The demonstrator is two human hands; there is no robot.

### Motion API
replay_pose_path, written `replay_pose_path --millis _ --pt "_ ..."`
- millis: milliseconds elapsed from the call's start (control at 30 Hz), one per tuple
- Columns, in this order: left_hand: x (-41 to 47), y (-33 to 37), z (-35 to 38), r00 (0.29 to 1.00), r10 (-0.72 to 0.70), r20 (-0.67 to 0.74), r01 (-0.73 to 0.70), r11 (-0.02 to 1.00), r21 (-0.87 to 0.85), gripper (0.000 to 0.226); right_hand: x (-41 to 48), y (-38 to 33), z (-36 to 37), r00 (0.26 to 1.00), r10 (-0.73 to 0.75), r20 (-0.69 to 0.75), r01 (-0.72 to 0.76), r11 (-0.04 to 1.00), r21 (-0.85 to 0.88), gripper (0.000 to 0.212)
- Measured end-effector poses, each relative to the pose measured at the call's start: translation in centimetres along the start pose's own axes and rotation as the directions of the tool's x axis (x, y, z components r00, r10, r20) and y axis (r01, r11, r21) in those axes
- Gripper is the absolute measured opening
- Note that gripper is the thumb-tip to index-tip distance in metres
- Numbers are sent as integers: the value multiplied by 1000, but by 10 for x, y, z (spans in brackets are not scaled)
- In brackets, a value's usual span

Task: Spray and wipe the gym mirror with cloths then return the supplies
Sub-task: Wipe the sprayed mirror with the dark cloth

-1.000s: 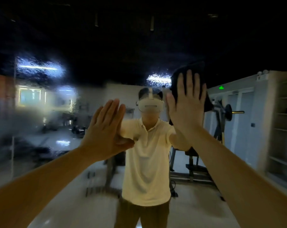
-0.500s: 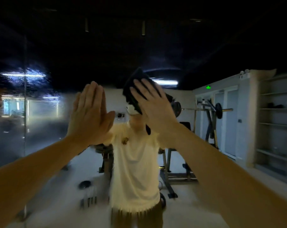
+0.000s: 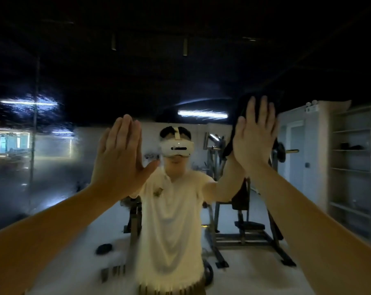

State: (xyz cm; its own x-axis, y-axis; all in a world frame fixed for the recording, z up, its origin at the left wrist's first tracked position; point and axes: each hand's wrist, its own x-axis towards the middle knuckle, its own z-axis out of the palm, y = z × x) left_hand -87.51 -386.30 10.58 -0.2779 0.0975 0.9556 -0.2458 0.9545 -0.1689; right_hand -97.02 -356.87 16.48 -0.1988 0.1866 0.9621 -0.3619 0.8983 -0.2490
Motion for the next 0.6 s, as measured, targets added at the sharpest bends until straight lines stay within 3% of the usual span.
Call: replay_pose_path --millis 133,267,367,500,600 --pt "3 -13 -11 998 55 28 -56 998 30 105 -12 -68 6 977 -210 27 210 977 -26 59" --pt "-7 -26 -19 1000 -5 -15 5 1000 -25 95 -35 -127 18 932 -356 71 357 934 -2 59" --pt "-25 -30 -22 993 -18 -113 8 996 -83 82 -62 -159 22 827 -549 118 548 835 44 60" --pt "-44 -27 -13 993 -91 -77 82 990 -115 77 -82 -149 24 617 -769 168 769 634 82 57" --pt "-54 -13 0 997 -70 -29 66 991 -116 88 -72 -107 20 618 -761 196 772 635 30 63"
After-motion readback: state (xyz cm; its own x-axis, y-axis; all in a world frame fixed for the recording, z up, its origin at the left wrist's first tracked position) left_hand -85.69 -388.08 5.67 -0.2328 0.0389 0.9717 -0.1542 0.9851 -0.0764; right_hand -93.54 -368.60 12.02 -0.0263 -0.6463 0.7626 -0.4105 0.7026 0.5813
